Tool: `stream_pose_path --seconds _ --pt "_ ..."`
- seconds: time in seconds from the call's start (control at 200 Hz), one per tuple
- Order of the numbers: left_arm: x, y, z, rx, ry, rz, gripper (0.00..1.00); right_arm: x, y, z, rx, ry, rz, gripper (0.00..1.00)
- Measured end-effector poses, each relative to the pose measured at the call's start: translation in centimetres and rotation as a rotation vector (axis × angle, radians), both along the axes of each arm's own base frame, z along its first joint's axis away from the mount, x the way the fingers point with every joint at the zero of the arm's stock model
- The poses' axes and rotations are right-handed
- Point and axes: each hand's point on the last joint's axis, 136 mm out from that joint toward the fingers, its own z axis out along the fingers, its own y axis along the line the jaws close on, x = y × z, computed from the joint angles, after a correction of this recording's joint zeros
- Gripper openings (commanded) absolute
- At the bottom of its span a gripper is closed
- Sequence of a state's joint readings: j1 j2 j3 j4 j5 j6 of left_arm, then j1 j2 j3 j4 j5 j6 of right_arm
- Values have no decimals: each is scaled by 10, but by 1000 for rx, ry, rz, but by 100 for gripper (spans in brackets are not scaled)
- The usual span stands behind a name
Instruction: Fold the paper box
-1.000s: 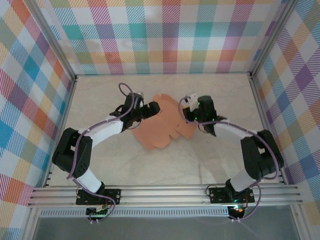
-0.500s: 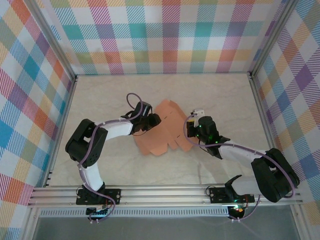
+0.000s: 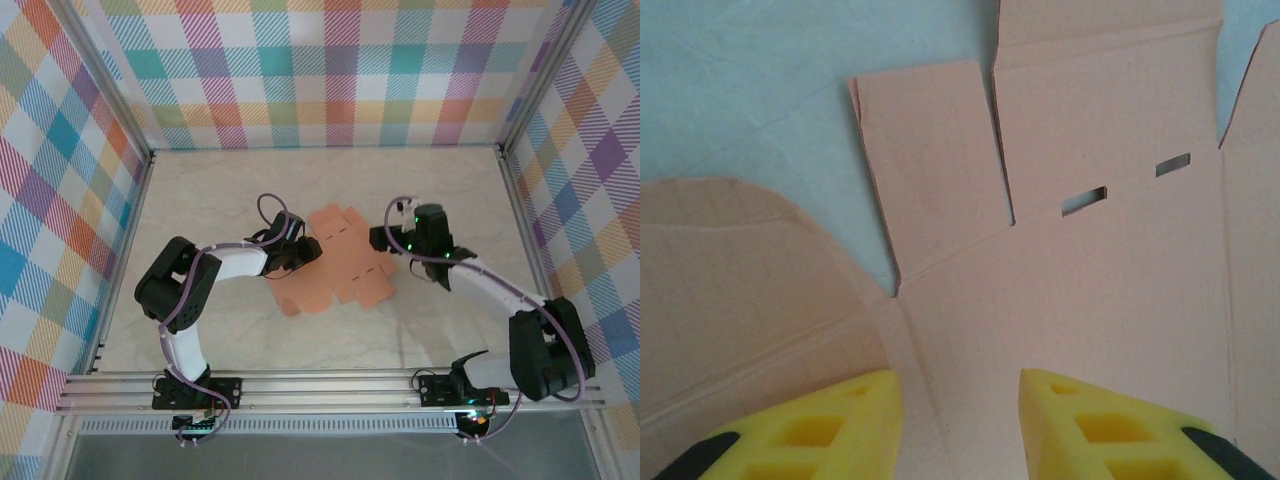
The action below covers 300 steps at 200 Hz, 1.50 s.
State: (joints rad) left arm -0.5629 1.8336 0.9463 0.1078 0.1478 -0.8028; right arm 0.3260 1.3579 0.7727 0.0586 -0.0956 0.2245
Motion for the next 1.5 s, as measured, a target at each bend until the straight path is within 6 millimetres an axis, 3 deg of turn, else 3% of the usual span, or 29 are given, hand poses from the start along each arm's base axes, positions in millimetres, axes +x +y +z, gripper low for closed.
stream_pose_path --seconds 0.095,0.17,0.42,0.59,0.715,0.91,1.005,1.095,1.21,1.355,1.425,1.5 --pt "0 0 0 4 -7 -10 37 24 0 2 29 81 52 74" --pt "0 -1 0 2 -8 -16 37 35 2 -11 25 155 93 69" --pt "-1 -2 0 0 -20 -30 38 37 19 -78 9 398 218 51" --pt "0 -4 1 -15 -33 -34 39 26 23 -97 34 486 238 47" --pt "0 -4 1 -17 -34 -35 39 26 27 -95 54 499 250 41" --pt "0 -5 2 -20 -34 -37 42 23 32 -98 84 515 257 9" --pt "0 -5 3 -23 -37 -40 46 22 32 -102 83 509 258 1" --pt "-2 -4 5 -24 -43 -43 53 17 32 -102 81 503 262 0" --pt "-6 -2 12 -4 -64 -56 77 13 33 -90 69 468 269 0" --pt "-3 6 23 86 -98 -91 99 12 36 -67 11 373 285 0" --pt "8 4 38 119 -134 -108 100 12 38 -58 -32 317 291 0" --pt "30 -6 72 128 -197 -122 100 10 38 -54 -69 269 299 0"
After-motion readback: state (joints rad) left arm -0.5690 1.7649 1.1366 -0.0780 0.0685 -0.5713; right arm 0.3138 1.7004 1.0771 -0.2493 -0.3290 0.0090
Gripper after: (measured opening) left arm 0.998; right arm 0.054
